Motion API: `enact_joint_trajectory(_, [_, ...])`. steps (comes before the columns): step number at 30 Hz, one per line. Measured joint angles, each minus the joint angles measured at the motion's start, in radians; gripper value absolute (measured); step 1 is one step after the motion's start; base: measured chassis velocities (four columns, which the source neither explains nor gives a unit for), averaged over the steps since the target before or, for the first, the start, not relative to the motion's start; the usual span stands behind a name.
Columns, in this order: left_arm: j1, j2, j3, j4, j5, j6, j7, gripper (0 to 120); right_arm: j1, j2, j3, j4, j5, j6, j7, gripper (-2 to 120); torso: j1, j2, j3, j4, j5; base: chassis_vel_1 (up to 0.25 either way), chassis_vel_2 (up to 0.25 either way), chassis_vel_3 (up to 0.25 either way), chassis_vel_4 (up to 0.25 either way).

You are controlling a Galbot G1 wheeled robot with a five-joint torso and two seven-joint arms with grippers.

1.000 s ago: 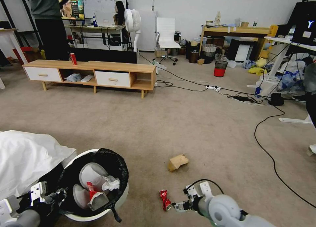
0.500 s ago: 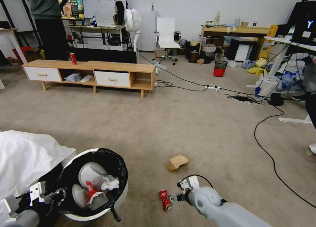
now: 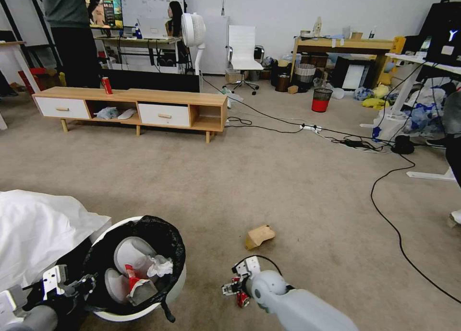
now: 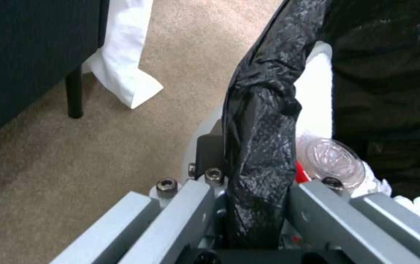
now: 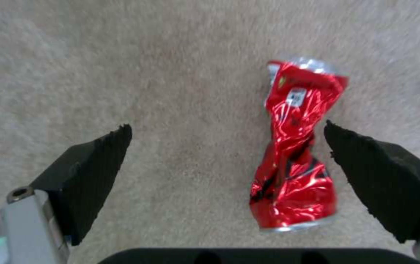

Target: Pick up the trash bin, then pick up the garbage from the floor and place it into the trash bin.

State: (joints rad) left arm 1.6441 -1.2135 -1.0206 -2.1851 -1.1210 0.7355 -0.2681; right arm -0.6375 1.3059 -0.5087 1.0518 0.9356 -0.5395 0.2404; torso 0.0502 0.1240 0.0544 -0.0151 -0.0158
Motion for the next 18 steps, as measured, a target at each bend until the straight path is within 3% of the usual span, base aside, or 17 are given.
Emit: enact_joint_trajectory(18, [0.011,-0.006,0.003,-0.01,0.001,0.0,0.001,1,0.006,0.085,0.037,-0.23,-0.149,0.06,-0.089,100,0.0,0.0,0.0,0.0,0.0001,0.0,0.0,0.0,0.0])
